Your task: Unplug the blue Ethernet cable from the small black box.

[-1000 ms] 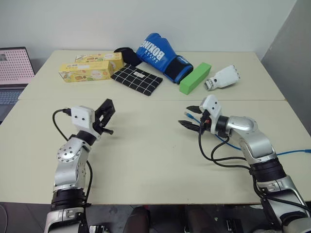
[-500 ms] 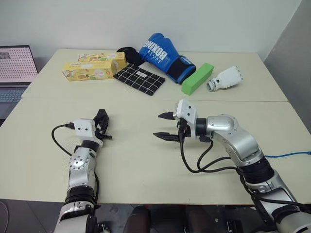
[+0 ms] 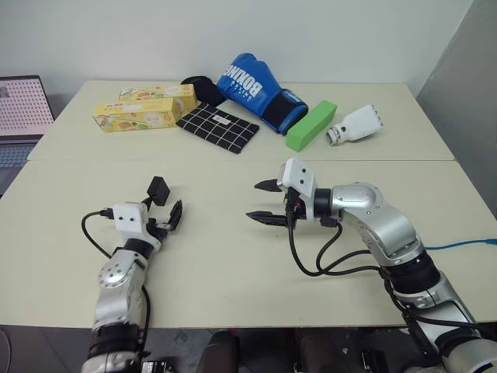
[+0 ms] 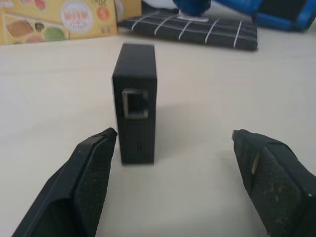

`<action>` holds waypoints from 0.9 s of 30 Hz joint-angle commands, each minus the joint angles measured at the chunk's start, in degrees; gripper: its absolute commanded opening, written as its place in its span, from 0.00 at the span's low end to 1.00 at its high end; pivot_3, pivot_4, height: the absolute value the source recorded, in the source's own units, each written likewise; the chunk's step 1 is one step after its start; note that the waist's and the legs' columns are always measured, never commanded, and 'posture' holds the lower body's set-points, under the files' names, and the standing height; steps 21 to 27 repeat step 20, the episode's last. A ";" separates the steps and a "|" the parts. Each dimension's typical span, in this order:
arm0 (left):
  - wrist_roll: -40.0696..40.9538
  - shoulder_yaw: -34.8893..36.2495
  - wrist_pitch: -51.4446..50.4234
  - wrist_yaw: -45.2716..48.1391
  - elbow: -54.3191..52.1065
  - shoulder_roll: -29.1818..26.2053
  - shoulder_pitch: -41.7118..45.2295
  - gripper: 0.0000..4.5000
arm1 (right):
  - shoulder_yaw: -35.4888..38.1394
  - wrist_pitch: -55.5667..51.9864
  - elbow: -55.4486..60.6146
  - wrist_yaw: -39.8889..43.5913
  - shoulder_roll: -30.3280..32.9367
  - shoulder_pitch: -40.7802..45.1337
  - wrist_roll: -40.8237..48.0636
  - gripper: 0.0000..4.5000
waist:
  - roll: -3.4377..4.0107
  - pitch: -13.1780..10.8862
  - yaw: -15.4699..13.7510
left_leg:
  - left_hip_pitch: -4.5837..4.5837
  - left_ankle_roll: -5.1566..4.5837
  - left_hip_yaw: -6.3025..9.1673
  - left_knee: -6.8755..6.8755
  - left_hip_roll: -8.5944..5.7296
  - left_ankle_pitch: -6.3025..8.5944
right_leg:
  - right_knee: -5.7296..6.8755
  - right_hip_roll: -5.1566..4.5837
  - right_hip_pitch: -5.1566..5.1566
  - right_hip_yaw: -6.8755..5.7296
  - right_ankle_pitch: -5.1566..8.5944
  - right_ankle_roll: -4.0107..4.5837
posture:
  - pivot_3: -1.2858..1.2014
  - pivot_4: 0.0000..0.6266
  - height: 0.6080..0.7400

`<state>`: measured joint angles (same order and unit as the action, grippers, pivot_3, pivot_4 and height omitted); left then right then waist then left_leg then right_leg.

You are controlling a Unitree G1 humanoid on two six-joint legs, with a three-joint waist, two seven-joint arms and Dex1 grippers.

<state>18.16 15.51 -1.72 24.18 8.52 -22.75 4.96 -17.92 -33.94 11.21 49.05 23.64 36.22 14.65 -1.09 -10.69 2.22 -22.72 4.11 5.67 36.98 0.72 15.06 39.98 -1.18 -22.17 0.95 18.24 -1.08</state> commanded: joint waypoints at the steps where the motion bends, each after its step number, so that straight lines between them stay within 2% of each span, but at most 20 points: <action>1: 3.05 1.75 -9.82 1.87 -12.93 -5.14 -5.44 0.88 | 4.95 -0.53 2.10 -1.78 2.40 -2.52 0.54 0.78 | 0.00 0.00 -0.12 | 0.00 0.00 0.00 0.00 0.00 0.00 | 0.00 0.00 0.00 0.01 0.00 0.00 | 0.52 0.24 1.00; 4: 3.56 3.12 -14.89 2.73 -16.40 -9.21 -7.29 0.88 | 7.23 -0.11 1.17 -2.60 4.44 -4.18 0.06 0.78 | 0.02 -0.02 -0.43 | -0.01 0.00 -0.05 0.01 -0.02 0.00 | 0.01 0.01 0.03 -0.01 0.00 0.00 | 0.52 0.24 1.00; 7: 5.79 4.57 -17.11 7.61 -19.26 -13.63 -7.90 0.88 | 10.69 -0.47 -0.17 -2.46 7.91 -5.31 0.49 0.78 | 0.03 -0.02 -0.59 | 0.01 0.00 -0.08 0.01 -0.07 0.00 | 0.02 0.05 0.06 -0.07 0.00 0.00 | 0.52 0.24 1.00; 15: 14.25 11.17 -27.51 18.49 -20.94 -26.40 -5.72 0.88 | 18.00 -0.91 -3.04 3.39 18.67 -8.23 3.45 0.78 | 0.05 -0.04 -0.33 | 0.00 -0.01 -0.22 -0.03 -0.06 0.00 | -0.06 0.09 0.06 -0.02 0.01 0.00 | 0.52 0.24 1.00; 27: 16.69 12.81 -29.67 19.59 -20.91 -26.65 -3.81 0.88 | 19.18 -2.01 -3.43 2.87 19.34 -7.61 4.06 0.78 | 0.06 -0.04 -0.14 | 0.11 -0.02 -0.34 -0.06 -0.04 0.01 | -0.02 0.12 0.06 0.05 0.01 0.00 | 0.52 0.24 1.00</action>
